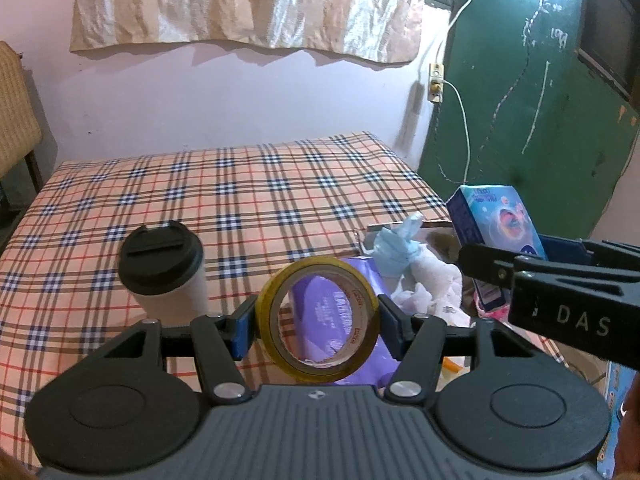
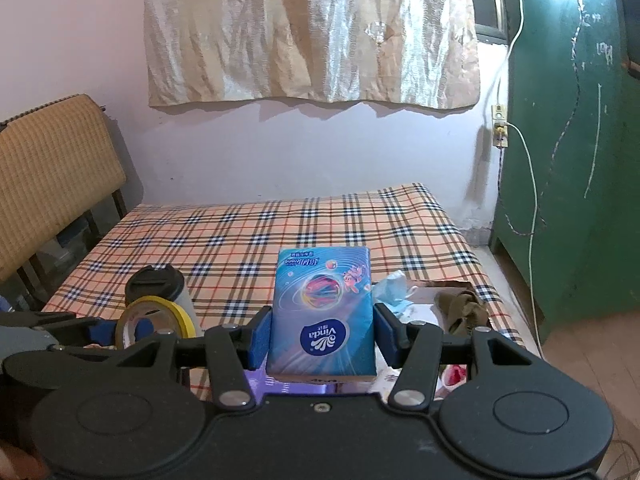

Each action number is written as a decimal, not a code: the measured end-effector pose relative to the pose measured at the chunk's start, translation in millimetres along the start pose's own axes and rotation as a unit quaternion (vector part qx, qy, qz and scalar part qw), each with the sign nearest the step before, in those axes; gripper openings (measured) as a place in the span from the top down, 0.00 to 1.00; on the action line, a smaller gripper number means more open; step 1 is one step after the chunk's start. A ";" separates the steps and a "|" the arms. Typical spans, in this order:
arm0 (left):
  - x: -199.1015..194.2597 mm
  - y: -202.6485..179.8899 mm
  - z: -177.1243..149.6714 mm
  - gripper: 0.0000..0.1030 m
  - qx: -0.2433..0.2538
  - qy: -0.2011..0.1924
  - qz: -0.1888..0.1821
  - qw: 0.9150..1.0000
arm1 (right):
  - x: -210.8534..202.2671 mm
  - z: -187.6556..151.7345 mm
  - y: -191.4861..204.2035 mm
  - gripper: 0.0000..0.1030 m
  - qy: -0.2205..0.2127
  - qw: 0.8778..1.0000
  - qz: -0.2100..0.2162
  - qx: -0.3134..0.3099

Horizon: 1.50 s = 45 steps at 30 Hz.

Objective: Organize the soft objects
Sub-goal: 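Carry the tape roll with the left gripper while the right gripper carries the Vinda box toward the box, then lower the tape roll and Vinda box into the box and open both grippers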

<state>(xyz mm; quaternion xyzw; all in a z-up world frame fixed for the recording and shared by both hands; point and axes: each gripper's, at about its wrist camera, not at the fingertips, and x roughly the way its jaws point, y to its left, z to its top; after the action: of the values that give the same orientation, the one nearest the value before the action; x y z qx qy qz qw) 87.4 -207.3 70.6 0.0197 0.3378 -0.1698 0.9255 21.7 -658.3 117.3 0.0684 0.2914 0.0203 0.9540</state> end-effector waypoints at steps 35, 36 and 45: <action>49.2 -67.6 0.5 0.40 0.038 0.036 -0.075 0.996 | 27.6 -16.4 -96.8 0.38 0.034 0.997 -0.045 0.052; 50.4 -69.0 0.6 0.40 0.039 0.036 -0.077 0.996 | 29.2 -16.9 -99.2 0.38 0.036 0.997 -0.044 0.055; 64.2 -78.3 1.8 0.40 0.041 0.036 -0.087 0.995 | 41.9 -18.7 -111.7 0.36 0.040 0.996 -0.034 0.068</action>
<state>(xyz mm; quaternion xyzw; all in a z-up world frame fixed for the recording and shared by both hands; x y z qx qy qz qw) 108.8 -300.6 37.5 0.0348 0.3639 -0.2624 0.8930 45.9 -763.4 62.9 0.1223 0.3326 -0.0294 0.9346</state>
